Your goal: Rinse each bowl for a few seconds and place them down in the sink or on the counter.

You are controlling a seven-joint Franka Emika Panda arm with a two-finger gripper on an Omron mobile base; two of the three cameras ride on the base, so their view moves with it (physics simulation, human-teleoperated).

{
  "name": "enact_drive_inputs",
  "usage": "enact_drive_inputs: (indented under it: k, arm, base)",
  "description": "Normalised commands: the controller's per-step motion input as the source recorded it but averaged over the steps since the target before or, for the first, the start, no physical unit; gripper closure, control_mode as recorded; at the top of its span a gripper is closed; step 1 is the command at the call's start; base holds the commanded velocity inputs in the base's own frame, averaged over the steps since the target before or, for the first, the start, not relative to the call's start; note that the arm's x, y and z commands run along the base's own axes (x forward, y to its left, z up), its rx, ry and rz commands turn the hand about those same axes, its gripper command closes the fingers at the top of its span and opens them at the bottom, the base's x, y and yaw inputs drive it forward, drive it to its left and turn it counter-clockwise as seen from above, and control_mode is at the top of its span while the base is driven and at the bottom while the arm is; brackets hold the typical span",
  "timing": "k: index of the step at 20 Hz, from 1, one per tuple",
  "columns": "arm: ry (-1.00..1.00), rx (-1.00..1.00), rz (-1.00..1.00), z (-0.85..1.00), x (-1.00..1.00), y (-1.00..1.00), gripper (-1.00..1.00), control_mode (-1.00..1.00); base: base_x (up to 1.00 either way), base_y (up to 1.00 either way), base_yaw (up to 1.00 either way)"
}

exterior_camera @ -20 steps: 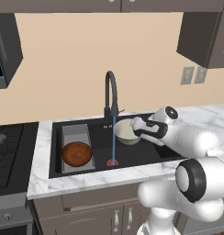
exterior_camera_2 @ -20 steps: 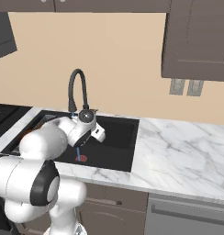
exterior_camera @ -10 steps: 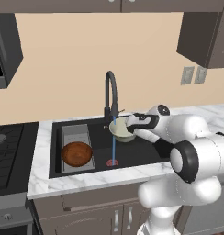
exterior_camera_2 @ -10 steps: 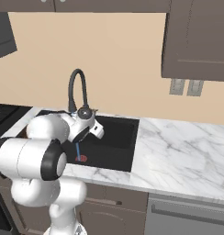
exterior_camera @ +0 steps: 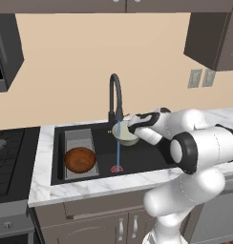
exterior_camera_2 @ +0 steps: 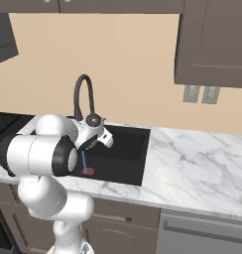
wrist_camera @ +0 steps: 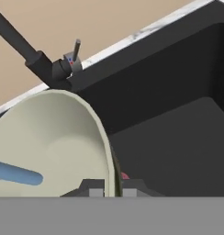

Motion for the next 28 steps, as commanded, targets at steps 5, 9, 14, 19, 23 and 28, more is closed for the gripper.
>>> enact_drive_inputs:
  k: [5,9,14,19,23,28]
  arm:
    - [0.00,0.00,0.00,-0.05,0.07,-0.05,1.00,-1.00]
    - [0.00,0.00,0.00,0.00,-0.07,-0.10,1.00,-1.00]
    - [0.00,0.00,0.00,0.01,-0.21,-0.18,1.00,-1.00]
    - [0.00,0.00,-0.01,0.13,-0.12,-0.21,1.00,-1.00]
    - [0.00,0.00,-0.01,0.24,-0.06,-0.23,1.00,-1.00]
    - [0.00,0.00,-0.02,0.31,-0.04,-0.24,1.00,-1.00]
  base:
    - [0.00,0.00,0.00]
    - [0.00,0.00,0.00]
    - [0.00,0.00,0.00]
    - [0.00,0.00,0.00]
    - [0.00,0.00,0.00]
    - [0.00,0.00,0.00]
